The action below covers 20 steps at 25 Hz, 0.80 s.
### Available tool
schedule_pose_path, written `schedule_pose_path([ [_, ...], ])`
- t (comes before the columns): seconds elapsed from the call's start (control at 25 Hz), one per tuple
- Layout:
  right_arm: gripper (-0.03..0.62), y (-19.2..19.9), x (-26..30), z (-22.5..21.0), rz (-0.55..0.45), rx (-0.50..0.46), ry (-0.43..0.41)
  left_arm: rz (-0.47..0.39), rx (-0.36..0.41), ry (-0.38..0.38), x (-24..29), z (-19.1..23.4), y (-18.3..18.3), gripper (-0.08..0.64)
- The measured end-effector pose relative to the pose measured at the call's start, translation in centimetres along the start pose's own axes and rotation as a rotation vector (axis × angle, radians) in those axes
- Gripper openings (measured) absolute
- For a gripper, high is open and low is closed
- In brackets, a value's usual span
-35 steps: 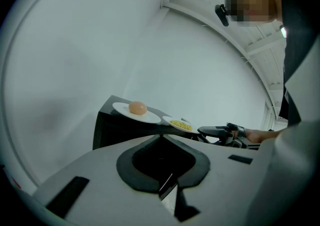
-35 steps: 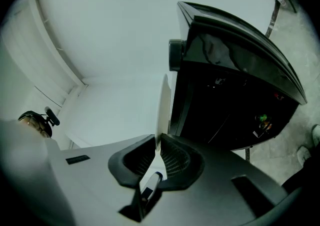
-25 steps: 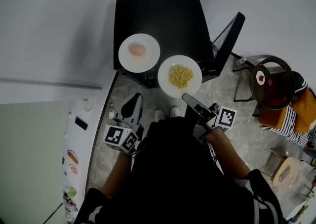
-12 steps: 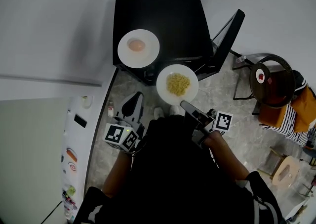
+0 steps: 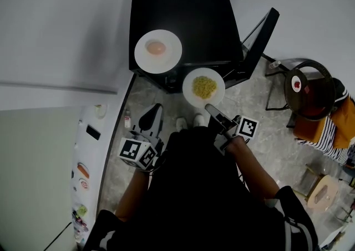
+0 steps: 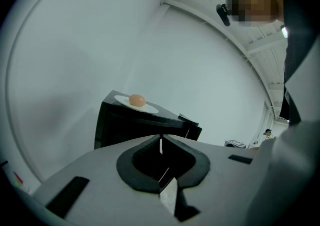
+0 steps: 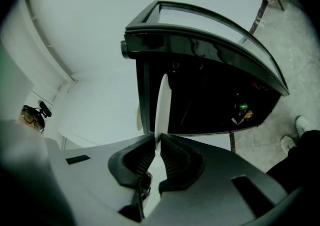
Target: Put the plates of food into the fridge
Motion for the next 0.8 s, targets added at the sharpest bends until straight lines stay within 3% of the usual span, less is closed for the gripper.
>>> schedule_pose_path([
  [0.8, 0.048, -3.6, 1.3, -8.1, -0.063, 0.008, 0.072, 0.032, 0.025, 0.006, 0.0, 0.5, 0.3, 0.032],
])
Point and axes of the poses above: the fingertips, and each gripper's own axes: x forward along the fingers, z to its left, y out of its underside, the point moved 2 cm from there along -x, backward along the fingers, and after that the axes turned 9 degrees about -y, right-handed, at the moved point
